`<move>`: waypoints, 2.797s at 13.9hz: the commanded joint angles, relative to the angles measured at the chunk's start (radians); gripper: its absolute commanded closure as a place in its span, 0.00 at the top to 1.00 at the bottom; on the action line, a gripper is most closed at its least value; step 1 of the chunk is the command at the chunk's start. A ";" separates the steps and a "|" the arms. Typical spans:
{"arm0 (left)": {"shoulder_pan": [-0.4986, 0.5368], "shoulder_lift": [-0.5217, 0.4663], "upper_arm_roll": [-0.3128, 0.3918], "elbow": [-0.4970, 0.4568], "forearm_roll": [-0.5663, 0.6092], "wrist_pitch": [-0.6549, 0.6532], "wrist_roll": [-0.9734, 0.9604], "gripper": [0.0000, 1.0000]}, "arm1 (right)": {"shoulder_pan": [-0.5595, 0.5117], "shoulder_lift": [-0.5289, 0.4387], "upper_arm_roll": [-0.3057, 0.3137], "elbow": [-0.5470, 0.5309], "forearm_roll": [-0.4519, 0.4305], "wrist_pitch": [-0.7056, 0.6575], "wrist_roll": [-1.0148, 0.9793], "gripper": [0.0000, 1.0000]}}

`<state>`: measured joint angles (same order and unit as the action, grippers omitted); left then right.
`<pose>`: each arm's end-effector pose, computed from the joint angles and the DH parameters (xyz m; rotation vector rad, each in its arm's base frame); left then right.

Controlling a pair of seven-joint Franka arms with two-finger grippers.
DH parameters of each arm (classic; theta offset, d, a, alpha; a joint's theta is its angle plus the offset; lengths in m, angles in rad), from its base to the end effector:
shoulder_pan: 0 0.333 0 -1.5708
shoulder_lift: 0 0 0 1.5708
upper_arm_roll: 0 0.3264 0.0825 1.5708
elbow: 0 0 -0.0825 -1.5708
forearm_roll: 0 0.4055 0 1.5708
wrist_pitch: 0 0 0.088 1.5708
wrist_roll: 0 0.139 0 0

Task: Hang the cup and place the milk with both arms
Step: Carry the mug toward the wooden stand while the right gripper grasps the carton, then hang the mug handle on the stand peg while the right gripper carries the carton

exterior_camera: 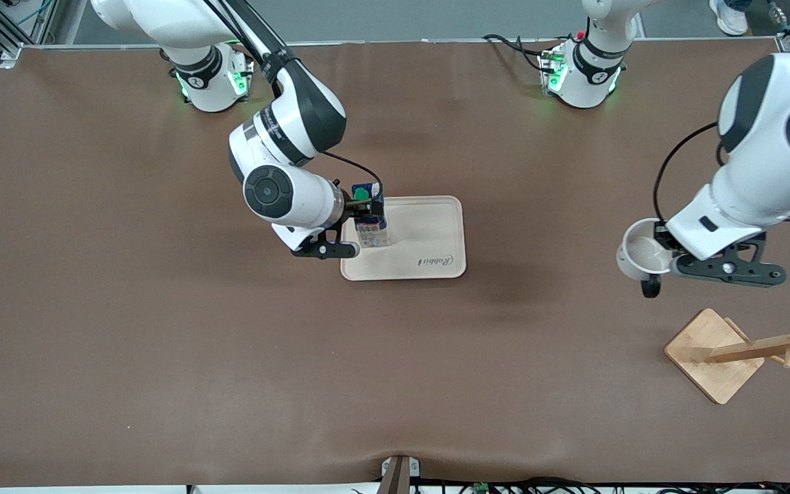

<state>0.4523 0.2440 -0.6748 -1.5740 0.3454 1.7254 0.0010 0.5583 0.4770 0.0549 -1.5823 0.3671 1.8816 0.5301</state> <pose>0.6409 -0.0664 0.4964 -2.9230 0.3998 0.0233 0.5411 0.4222 0.3229 -2.8863 0.0950 0.5046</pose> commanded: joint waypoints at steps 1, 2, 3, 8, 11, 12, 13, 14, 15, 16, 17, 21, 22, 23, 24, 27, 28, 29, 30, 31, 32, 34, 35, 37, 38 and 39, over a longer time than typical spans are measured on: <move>0.084 -0.052 -0.006 -0.001 -0.023 -0.023 0.202 0.00 | 0.011 0.009 -0.003 0.021 0.027 -0.006 -0.016 1.00; 0.115 -0.054 -0.006 -0.001 -0.025 -0.023 0.244 0.00 | 0.005 0.008 -0.003 0.031 0.039 -0.012 -0.044 1.00; 0.141 -0.052 -0.006 -0.001 -0.025 -0.024 0.269 0.00 | 0.002 0.005 -0.004 0.038 0.044 -0.016 -0.064 1.00; 0.239 -0.011 -0.005 0.089 -0.028 -0.023 0.462 0.00 | 0.014 0.006 -0.004 0.058 0.050 -0.053 -0.055 1.00; 0.250 0.003 -0.002 0.095 -0.029 -0.015 0.500 0.00 | 0.046 0.008 -0.007 0.050 0.038 -0.052 -0.062 1.00; 0.270 0.015 -0.005 0.098 -0.029 -0.013 0.516 0.00 | 0.051 0.009 -0.007 0.048 0.035 -0.053 -0.064 1.00; 0.276 0.017 -0.005 0.098 -0.039 -0.001 0.517 0.00 | 0.069 0.014 -0.007 0.048 0.023 -0.052 -0.062 1.00; 0.281 0.021 -0.003 0.098 -0.058 0.014 0.527 0.00 | 0.084 0.023 -0.009 0.048 -0.002 -0.052 -0.061 1.00; 0.295 0.029 -0.003 0.098 -0.069 0.016 0.534 0.00 | 0.084 0.025 -0.009 0.047 -0.040 -0.052 -0.061 1.00; 0.299 0.043 -0.003 0.100 -0.071 0.023 0.542 0.00 | 0.084 0.026 -0.009 0.039 -0.068 -0.050 -0.059 1.00; 0.301 0.053 -0.003 0.115 -0.071 0.029 0.548 0.00 | 0.087 0.034 -0.009 0.033 -0.076 -0.042 -0.059 1.00; 0.312 0.115 0.001 0.177 -0.068 0.029 0.608 0.00 | 0.101 0.060 -0.010 0.033 -0.105 -0.003 -0.045 0.92; 0.315 0.118 0.003 0.180 -0.069 0.033 0.611 0.00 | 0.109 0.060 -0.009 0.034 -0.103 -0.010 -0.041 0.26; 0.315 0.123 0.003 0.180 -0.069 0.043 0.613 0.00 | 0.109 0.060 -0.009 0.036 -0.099 -0.012 -0.003 0.05; 0.316 0.124 0.004 0.183 -0.069 0.055 0.614 0.00 | 0.106 0.058 -0.009 0.039 -0.100 -0.018 0.028 0.00; 0.329 0.150 0.004 0.184 -0.072 0.059 0.614 0.00 | 0.094 0.046 -0.017 0.097 -0.106 -0.142 0.038 0.00; 0.335 0.150 0.004 0.186 -0.074 0.059 0.614 0.00 | 0.082 0.046 -0.020 0.149 -0.106 -0.203 0.036 0.00; 0.338 0.152 0.004 0.186 -0.074 0.063 0.614 0.00 | 0.068 0.048 -0.020 0.204 -0.099 -0.273 0.053 0.00; 0.341 0.155 0.004 0.186 -0.074 0.072 0.614 0.00 | 0.036 0.046 -0.018 0.266 -0.097 -0.370 0.060 0.00; 0.342 0.159 0.004 0.186 -0.074 0.075 0.622 0.00 | -0.001 0.043 -0.018 0.313 -0.097 -0.472 0.065 0.00; 0.344 0.166 0.004 0.195 -0.074 0.076 0.637 0.00 | -0.035 0.035 -0.020 0.332 -0.103 -0.543 0.073 0.00; 0.356 0.182 0.004 0.207 -0.075 0.076 0.663 0.00 | -0.140 -0.015 -0.049 0.331 -0.096 -0.591 0.053 0.00; 0.358 0.193 0.004 0.213 -0.075 0.076 0.674 0.00 | -0.200 -0.023 -0.050 0.331 -0.097 -0.601 0.036 0.00; 0.371 0.210 0.004 0.216 -0.075 0.091 0.683 0.00 | -0.355 -0.026 -0.050 0.331 -0.097 -0.595 -0.086 0.00; 0.382 0.219 0.003 0.215 -0.085 0.097 0.689 0.00 | -0.406 -0.026 -0.053 0.326 -0.106 -0.590 -0.158 0.00; 0.385 0.224 0.004 0.216 -0.104 0.097 0.689 0.00 | -0.449 -0.026 -0.053 0.318 -0.131 -0.588 -0.207 0.00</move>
<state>0.8134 0.4455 -0.6644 -1.3785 0.2743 1.8297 0.6533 0.1944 0.4551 -0.0189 -1.2501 0.2615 1.2943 0.4046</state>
